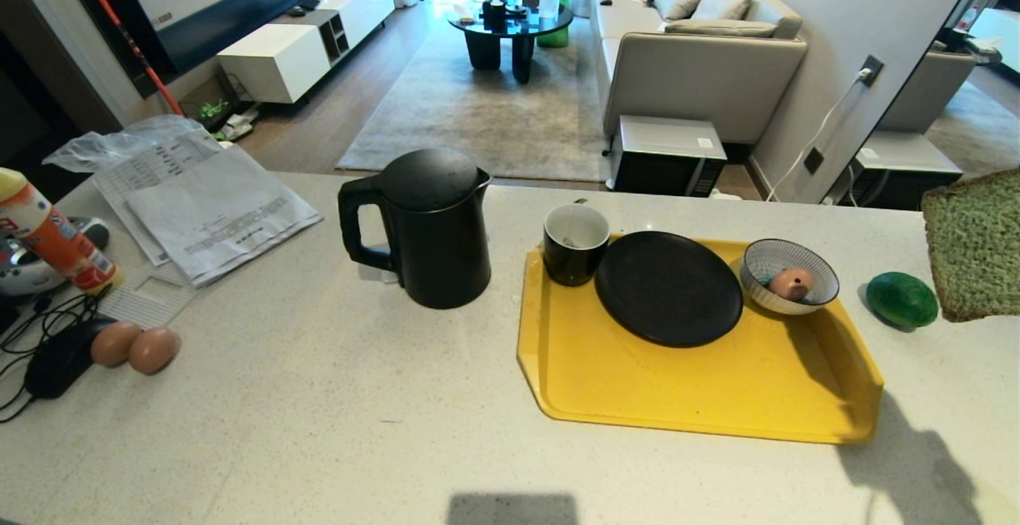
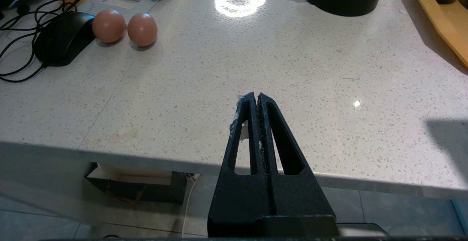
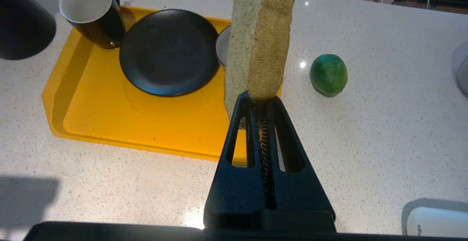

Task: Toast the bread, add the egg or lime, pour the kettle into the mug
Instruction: Put the bread slices in the toaster

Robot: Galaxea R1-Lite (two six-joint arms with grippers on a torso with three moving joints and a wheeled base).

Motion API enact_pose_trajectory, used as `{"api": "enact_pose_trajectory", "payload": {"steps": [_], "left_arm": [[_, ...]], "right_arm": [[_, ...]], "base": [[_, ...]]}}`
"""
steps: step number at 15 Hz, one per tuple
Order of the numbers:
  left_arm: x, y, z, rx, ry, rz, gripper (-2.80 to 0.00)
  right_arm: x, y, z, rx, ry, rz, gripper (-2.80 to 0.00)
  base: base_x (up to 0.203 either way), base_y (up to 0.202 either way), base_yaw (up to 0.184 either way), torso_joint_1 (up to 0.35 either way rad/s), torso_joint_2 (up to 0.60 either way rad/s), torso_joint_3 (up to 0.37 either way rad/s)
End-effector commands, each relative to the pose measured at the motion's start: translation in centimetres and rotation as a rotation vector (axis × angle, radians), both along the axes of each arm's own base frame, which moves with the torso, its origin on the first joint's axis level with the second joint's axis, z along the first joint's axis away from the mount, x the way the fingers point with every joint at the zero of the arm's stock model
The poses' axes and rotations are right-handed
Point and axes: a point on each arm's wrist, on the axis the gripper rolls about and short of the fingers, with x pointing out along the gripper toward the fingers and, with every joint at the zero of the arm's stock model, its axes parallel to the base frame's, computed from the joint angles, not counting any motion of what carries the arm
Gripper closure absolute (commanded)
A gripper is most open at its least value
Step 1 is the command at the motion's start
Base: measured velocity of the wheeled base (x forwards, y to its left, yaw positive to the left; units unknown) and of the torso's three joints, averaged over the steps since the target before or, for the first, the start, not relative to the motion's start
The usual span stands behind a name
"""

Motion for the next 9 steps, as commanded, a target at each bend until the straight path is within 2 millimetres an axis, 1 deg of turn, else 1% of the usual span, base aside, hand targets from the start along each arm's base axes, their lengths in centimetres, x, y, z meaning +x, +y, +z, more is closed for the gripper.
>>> {"api": "enact_pose_trajectory", "payload": {"steps": [1,6,9], "left_arm": [[0.11,0.00,-0.42,-0.001,0.012,0.001,0.00],[0.11,0.00,-0.42,-0.001,0.012,0.000,0.00],[0.11,0.00,-0.42,-0.001,0.012,0.001,0.00]], "right_arm": [[-0.19,-0.01,0.19,0.003,-0.013,0.003,0.00],[0.03,0.07,0.31,-0.014,-0.014,0.033,0.00],[0.41,0.13,0.57,-0.019,-0.046,0.046,0.00]], "base": [[0.000,0.000,0.000,0.000,0.00,0.000],[0.000,0.000,0.000,0.000,0.00,0.000],[0.000,0.000,0.000,0.000,0.00,0.000]]}}
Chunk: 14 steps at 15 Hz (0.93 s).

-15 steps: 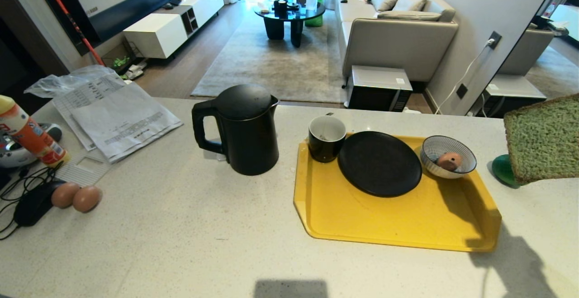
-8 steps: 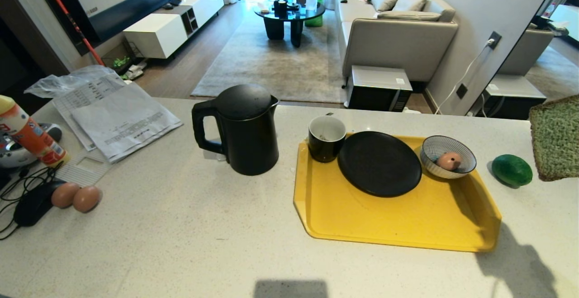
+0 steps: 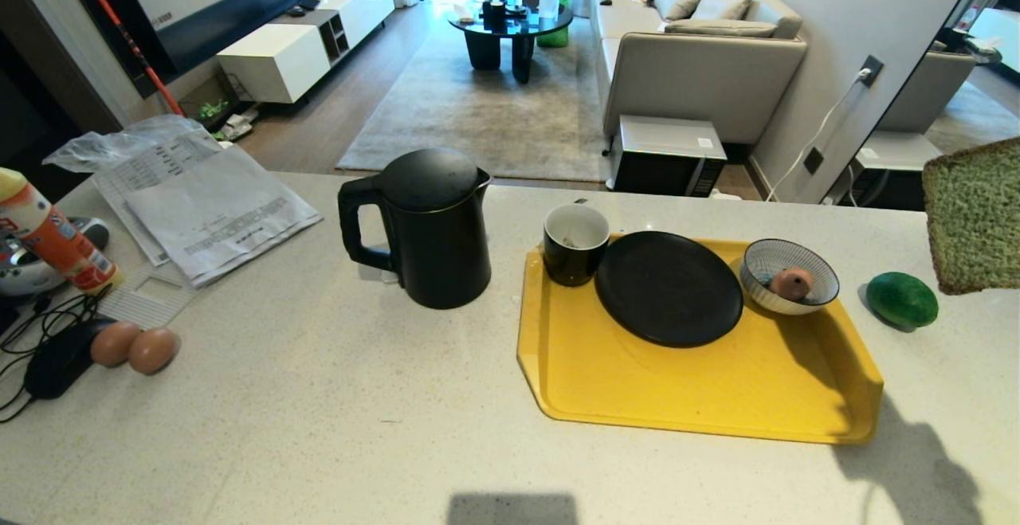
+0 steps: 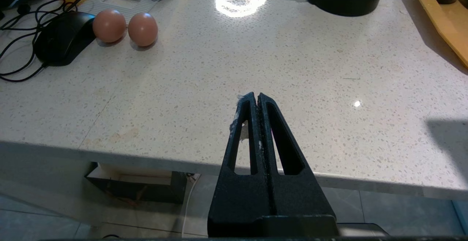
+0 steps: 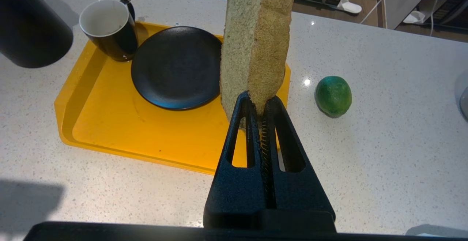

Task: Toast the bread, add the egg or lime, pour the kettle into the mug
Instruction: Put the bread slices in the toaster

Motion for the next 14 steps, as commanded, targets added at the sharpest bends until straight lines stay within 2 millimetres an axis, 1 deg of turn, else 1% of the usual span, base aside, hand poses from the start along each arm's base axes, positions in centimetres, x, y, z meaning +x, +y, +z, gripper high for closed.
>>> {"api": "enact_pose_trajectory", "payload": {"steps": [1,14], "left_arm": [[0.11,0.00,-0.42,0.000,0.012,0.001,0.00],[0.11,0.00,-0.42,0.003,0.013,0.000,0.00]], "right_arm": [[0.53,0.05,-0.18,-0.003,0.019,-0.001,0.00],[1.42,0.13,0.11,-0.005,0.033,-0.001,0.00]], "base": [[0.000,0.000,0.000,0.000,0.00,0.000],[0.000,0.000,0.000,0.000,0.00,0.000]]}}
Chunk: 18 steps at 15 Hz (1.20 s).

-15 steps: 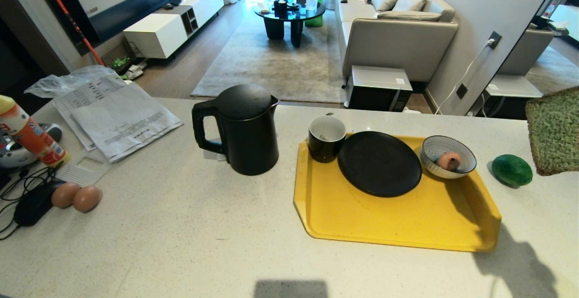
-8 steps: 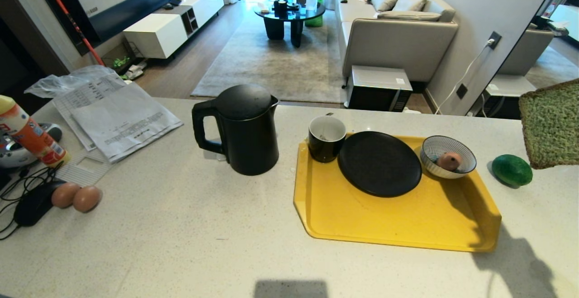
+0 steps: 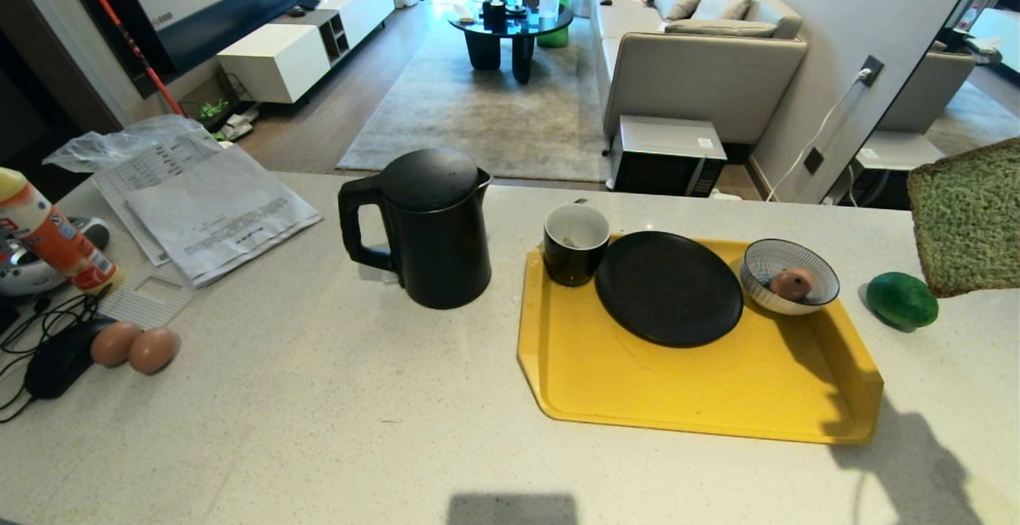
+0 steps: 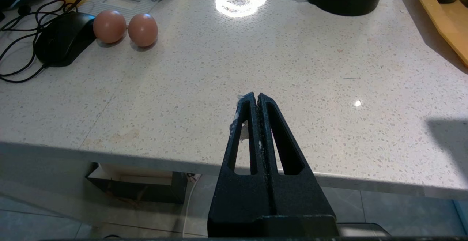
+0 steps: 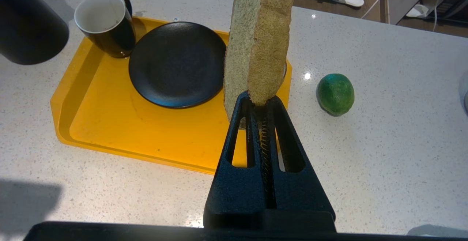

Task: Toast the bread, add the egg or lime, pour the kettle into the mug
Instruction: Put the bread slices in the toaster

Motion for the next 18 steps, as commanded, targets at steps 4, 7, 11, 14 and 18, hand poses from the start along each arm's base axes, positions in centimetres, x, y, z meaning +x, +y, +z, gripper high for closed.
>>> {"api": "enact_pose_trajectory", "payload": {"steps": [4,7,11,14,18], "left_arm": [[0.11,0.00,-0.42,-0.003,0.012,0.001,0.00],[0.11,0.00,-0.42,-0.003,0.012,0.000,0.00],[0.11,0.00,-0.42,-0.003,0.012,0.001,0.00],[0.11,0.00,-0.42,-0.004,0.012,0.001,0.00],[0.11,0.00,-0.42,-0.004,0.012,0.000,0.00]], "right_arm": [[0.20,0.02,0.45,0.000,-0.007,0.000,0.00],[0.09,0.01,0.51,0.000,-0.012,0.000,0.00],[-0.15,-0.01,0.68,0.001,-0.023,0.000,0.00],[-0.14,-0.01,0.67,0.001,-0.022,0.000,0.00],[-0.15,-0.01,0.70,0.003,-0.023,0.000,0.00]], "base": [[0.000,0.000,0.000,0.000,0.00,0.000],[0.000,0.000,0.000,0.000,0.00,0.000],[0.000,0.000,0.000,0.000,0.00,0.000],[-0.019,0.000,0.000,0.004,0.00,0.001],[-0.111,0.000,-0.001,0.000,0.00,0.002]]}}
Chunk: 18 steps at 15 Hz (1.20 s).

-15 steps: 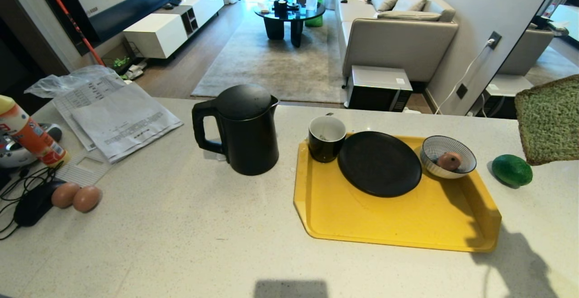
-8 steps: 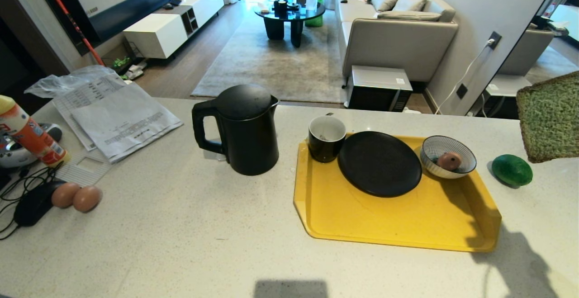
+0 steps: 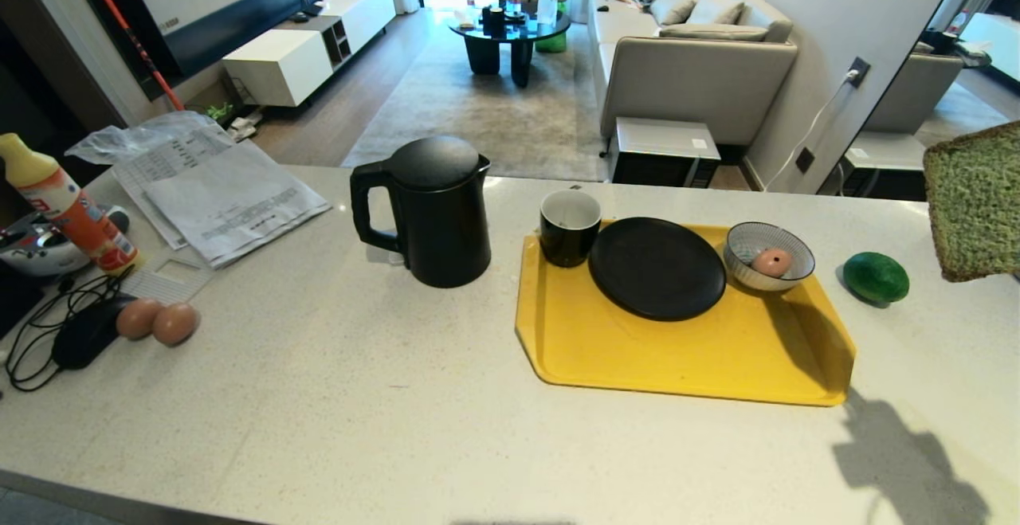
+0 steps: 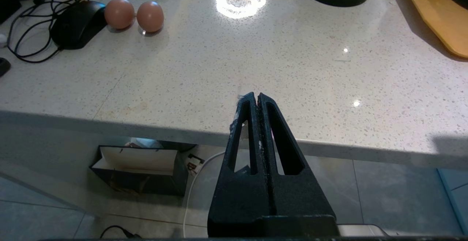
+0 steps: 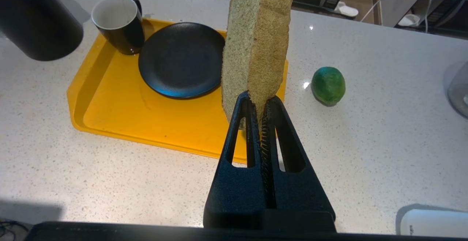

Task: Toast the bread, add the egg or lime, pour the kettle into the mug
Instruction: Put the bread slices in the toaster

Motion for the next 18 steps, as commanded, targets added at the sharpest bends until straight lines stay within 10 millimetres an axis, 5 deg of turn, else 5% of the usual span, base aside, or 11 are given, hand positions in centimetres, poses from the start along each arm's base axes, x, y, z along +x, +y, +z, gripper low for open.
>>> {"api": "enact_pose_trajectory", "payload": {"steps": [1,18], "left_arm": [[0.1,0.0,-0.4,-0.001,0.012,0.001,0.00],[0.1,0.0,-0.4,0.000,0.013,0.001,0.00]], "right_arm": [[0.1,0.0,-0.1,-0.001,0.006,0.000,0.00],[-1.5,0.0,0.6,0.007,-0.055,0.058,0.00]], "base": [[0.000,0.000,0.000,0.000,0.00,0.000],[0.000,0.000,0.000,0.001,0.00,0.000]]}}
